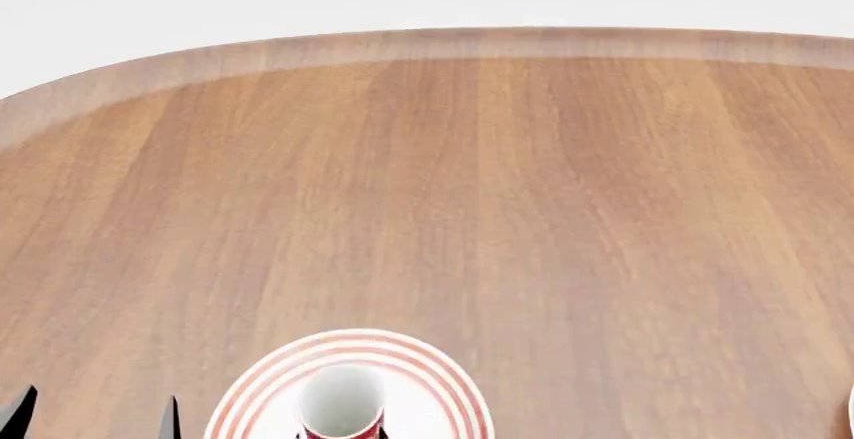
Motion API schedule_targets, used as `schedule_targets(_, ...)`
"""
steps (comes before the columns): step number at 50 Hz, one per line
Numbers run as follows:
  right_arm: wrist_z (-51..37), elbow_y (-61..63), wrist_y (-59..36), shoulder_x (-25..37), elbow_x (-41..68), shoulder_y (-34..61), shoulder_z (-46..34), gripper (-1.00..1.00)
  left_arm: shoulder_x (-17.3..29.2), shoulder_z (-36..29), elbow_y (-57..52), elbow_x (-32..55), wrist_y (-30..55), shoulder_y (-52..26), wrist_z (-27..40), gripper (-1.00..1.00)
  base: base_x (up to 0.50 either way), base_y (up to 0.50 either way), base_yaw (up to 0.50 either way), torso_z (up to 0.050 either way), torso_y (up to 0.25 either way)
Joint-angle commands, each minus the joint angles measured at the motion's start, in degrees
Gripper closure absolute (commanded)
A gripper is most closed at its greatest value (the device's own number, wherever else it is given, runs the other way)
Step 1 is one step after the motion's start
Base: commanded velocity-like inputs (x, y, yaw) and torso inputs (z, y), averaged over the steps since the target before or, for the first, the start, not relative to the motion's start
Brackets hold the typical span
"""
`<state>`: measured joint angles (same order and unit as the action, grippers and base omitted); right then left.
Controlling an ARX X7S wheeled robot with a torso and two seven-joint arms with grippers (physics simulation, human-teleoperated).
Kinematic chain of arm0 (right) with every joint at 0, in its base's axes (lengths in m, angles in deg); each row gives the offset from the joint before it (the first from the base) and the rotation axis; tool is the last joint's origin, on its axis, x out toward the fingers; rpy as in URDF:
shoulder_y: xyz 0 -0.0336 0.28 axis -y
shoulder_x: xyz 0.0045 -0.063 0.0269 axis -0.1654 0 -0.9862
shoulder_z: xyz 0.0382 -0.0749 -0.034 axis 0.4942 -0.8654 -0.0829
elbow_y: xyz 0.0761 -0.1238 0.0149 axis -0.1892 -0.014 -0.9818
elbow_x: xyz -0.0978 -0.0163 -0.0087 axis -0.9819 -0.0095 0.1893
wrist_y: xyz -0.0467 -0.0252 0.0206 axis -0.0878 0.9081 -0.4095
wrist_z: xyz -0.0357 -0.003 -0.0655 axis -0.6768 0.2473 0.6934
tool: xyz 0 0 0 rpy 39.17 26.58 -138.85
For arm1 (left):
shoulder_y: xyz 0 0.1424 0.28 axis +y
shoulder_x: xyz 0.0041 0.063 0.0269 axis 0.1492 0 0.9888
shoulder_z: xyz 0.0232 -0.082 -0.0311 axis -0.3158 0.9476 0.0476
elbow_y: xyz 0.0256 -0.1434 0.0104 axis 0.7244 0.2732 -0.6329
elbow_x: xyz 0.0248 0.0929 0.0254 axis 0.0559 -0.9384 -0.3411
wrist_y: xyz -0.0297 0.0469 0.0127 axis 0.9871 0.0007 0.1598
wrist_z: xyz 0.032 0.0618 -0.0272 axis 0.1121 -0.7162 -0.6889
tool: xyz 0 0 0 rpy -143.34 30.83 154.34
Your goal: Put the red mug on the left plate.
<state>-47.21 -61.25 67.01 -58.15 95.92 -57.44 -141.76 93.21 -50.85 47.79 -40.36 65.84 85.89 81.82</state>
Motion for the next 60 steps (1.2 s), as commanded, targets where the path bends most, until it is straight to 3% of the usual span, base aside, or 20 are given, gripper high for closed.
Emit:
schedule_targets(1, -0.2, 0.3, -0.2, 0.3, 1.0, 0.5, -0.9, -1.0, 0.1, -0.1, 0.0, 0.0, -0.1, 0.0, 0.1, -1.0, 0.0, 0.0, 0.0, 0.0, 0.0)
schedule_targets(16, -1.3, 1.6, -0.3, 1.1, 1.6, 0.4, -2.2, -1.0, 0.3, -0.3, -0.3, 0.1, 0.0, 0.1, 0.4, -1.0, 0.0, 0.0, 0.0, 0.0, 0.0)
schedule_targets(44, -9.0, 27.9, -0.4, 12.9, -3.2, -7.2, -5.7, -1.0, 3.2, -0.8, -12.3, -2.5, 2.3, 4.4, 3.0, -1.0, 0.0, 0.0, 0.0, 0.0, 0.0)
schedule_targets(60, -12.5, 37.0, 0.6, 17.0, -8.0, -10.6, -7.1, -1.0, 3.6, -1.2, -13.4, -3.3, 2.3, 4.8, 3.4, -1.0, 0.0, 0.0, 0.0, 0.0, 0.0)
